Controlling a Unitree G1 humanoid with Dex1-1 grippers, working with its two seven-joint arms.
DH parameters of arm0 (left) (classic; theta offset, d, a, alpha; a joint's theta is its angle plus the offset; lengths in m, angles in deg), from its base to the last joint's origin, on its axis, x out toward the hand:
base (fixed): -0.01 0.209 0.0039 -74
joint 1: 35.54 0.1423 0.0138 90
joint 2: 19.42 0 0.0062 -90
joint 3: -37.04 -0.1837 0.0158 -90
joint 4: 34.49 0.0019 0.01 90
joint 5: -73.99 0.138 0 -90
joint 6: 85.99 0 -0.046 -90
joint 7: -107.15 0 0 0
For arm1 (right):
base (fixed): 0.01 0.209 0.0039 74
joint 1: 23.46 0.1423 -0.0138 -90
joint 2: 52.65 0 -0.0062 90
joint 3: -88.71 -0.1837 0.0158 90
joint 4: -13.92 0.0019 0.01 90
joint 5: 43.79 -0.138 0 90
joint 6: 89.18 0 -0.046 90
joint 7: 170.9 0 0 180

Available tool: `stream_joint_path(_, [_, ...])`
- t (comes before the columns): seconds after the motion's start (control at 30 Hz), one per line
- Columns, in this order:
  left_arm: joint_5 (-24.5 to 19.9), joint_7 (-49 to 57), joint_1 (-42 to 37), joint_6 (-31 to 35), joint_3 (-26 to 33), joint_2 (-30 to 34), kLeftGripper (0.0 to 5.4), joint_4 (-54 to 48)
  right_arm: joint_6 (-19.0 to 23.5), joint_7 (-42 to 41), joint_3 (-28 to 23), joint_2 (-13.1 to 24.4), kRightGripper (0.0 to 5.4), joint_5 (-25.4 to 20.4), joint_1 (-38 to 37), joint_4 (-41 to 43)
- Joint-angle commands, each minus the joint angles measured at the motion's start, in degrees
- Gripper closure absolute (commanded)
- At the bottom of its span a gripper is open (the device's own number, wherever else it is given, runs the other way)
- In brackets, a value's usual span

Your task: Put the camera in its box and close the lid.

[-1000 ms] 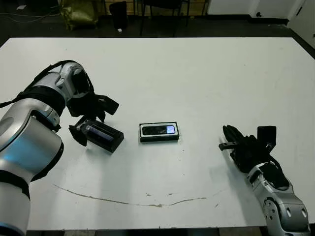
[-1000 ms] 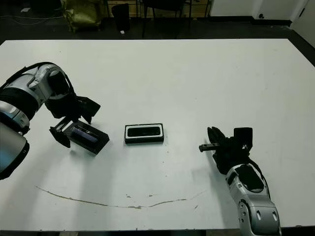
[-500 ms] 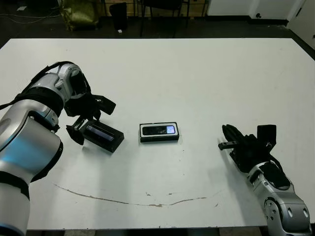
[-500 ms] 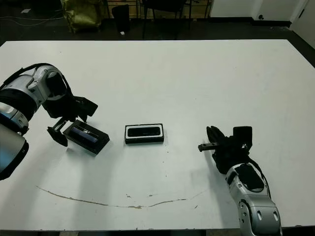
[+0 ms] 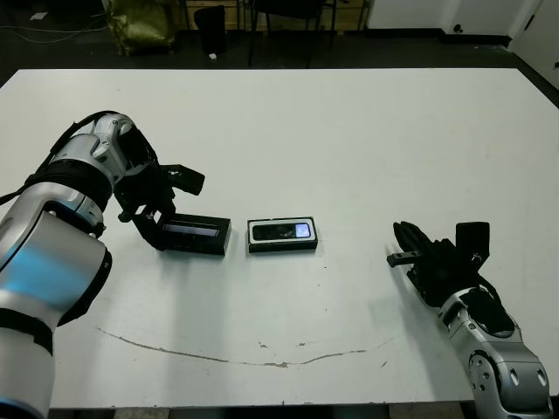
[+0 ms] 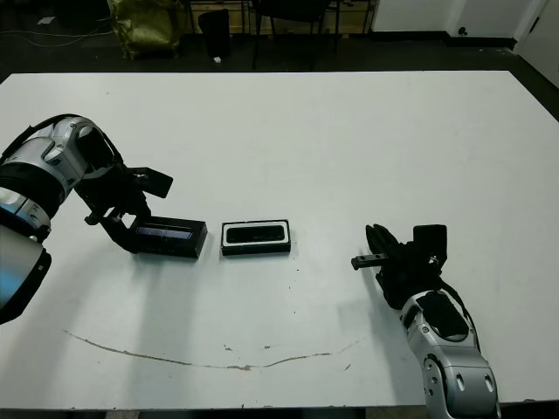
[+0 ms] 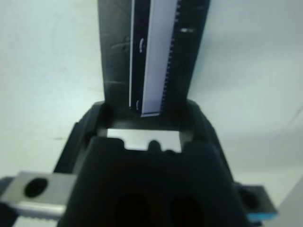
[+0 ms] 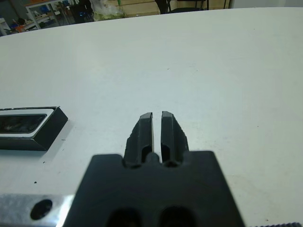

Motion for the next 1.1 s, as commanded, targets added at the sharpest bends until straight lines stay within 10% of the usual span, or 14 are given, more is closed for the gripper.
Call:
stream_joint_path(0.03, [2.31,-1.63,4.66,0.62,-2.14,-1.16,3.32,1.49,0.19,0.05,-0.05,0.04,5.40,-0.01,-0.57,-0.98])
stream_joint_path(0.57, [-6.01,-1.64,-2.14,4.17,2.75,4.02,3.32,1.95,-13.74,-6.64,1.89,-0.22,5.40,0.65,-0.27,-10.32])
stream_joint_path(1.1, [-16.90,-1.64,-7.47,11.93,4.86,8.51,3.32,-0.51,-11.70,-4.97,4.31,-0.62,5.40,1.92,0.55,-9.79])
